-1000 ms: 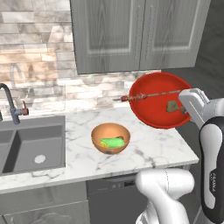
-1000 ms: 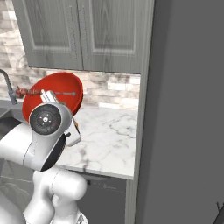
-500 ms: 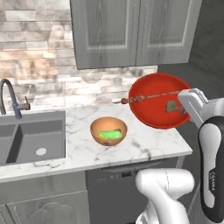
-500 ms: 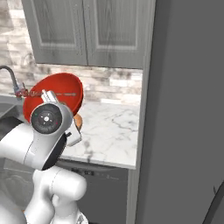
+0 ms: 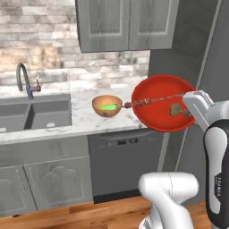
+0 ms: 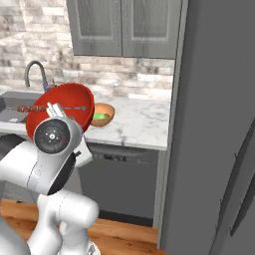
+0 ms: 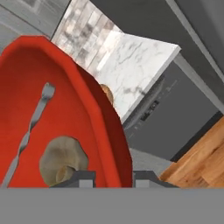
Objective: Place the bowl containing the garlic and kebab skewer in the microwave. Close the microwave door and press the start button to microwave the meal.
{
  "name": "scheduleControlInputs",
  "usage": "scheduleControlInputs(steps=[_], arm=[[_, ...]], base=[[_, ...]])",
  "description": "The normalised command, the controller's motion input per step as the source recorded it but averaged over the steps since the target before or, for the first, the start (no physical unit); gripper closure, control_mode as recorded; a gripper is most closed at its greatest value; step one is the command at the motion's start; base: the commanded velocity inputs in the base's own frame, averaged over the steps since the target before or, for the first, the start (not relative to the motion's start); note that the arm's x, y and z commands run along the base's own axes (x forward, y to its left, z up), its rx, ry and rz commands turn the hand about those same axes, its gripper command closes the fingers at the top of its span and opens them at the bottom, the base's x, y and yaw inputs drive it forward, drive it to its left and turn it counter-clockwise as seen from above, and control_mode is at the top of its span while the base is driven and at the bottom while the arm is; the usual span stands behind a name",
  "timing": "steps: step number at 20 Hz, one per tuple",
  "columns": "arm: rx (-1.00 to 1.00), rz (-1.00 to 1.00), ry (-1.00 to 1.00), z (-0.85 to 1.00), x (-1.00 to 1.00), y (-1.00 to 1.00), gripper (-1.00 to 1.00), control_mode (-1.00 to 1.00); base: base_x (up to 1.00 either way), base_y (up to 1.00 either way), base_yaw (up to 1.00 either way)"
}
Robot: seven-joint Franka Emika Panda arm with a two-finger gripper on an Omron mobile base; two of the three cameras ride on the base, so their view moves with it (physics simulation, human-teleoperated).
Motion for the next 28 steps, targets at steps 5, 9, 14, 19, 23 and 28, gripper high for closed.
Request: scheduleControlInputs(steps=[5,9,14,19,23,28], arm=[[0.00,0.00,0.00,0.00,0.00,0.00,1.00,1.00],[0.00,0.00,0.00,0.00,0.00,0.00,1.00,1.00],[0.00,0.00,0.00,0.00,0.00,0.00,1.00,1.00],[0.00,0.00,0.00,0.00,0.00,0.00,1.00,1.00],[0.00,0.00,0.00,0.00,0.00,0.00,1.00,1.00],[0.00,0.00,0.00,0.00,0.00,0.00,1.00,1.00]], base=[[-0.56,0.09,-0.32],[-0.44,0.00,-0.49],[-0.25,0.00,-0.53],[-0.04,0.00,-0.57],[0.03,-0.17,-0.54],[0.00,-0.35,-0.53]])
